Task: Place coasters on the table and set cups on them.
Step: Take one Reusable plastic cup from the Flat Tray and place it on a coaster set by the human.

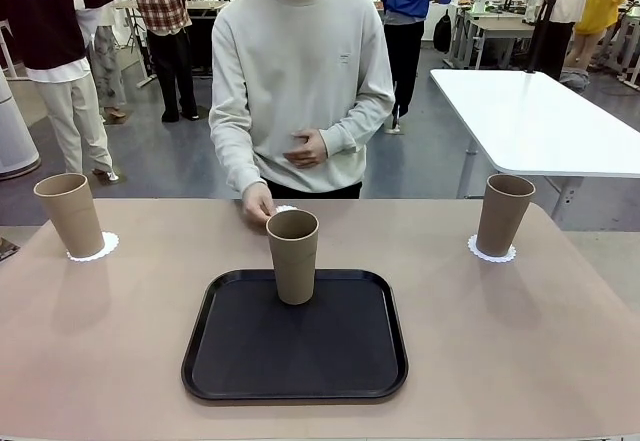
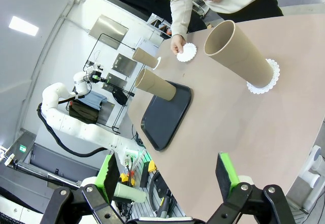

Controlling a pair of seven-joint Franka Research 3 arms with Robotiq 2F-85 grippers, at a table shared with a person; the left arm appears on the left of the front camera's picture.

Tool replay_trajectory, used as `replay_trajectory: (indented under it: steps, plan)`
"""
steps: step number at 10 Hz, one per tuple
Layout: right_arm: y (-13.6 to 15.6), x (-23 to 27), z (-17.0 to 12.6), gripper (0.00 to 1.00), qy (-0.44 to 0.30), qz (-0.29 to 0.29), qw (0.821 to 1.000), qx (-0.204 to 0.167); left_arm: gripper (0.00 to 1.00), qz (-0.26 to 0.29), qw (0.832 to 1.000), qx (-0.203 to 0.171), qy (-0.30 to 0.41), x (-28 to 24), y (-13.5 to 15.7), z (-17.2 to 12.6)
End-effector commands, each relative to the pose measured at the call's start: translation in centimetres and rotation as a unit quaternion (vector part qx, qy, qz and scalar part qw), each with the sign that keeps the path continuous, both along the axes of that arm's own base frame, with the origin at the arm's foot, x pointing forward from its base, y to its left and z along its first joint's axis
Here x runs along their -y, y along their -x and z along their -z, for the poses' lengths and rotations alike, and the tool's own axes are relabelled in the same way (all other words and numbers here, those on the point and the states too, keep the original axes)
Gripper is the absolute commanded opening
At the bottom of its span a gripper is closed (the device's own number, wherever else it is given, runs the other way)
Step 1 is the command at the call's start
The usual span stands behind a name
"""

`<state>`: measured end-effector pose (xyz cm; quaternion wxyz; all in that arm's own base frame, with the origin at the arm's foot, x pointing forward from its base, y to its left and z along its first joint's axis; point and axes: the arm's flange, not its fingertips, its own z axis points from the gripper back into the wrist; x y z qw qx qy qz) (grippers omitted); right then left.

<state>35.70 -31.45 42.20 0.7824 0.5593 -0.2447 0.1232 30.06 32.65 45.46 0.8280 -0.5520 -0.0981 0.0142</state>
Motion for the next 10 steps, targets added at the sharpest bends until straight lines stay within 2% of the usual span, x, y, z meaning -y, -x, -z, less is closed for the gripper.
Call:
replay_trajectory:
  steps: [1,10]
  plan:
    - [0.02,-0.13,0.04,1.0,-0.001,0.0,1.0,-0.003,1.0,-0.004,1.0,-0.005,0.002,0.01,0.15,-0.36]
    - [0.02,-0.13,0.04,1.0,-0.001,0.0,1.0,-0.003,1.0,-0.004,1.0,-0.005,0.002,0.01,0.15,-0.36]
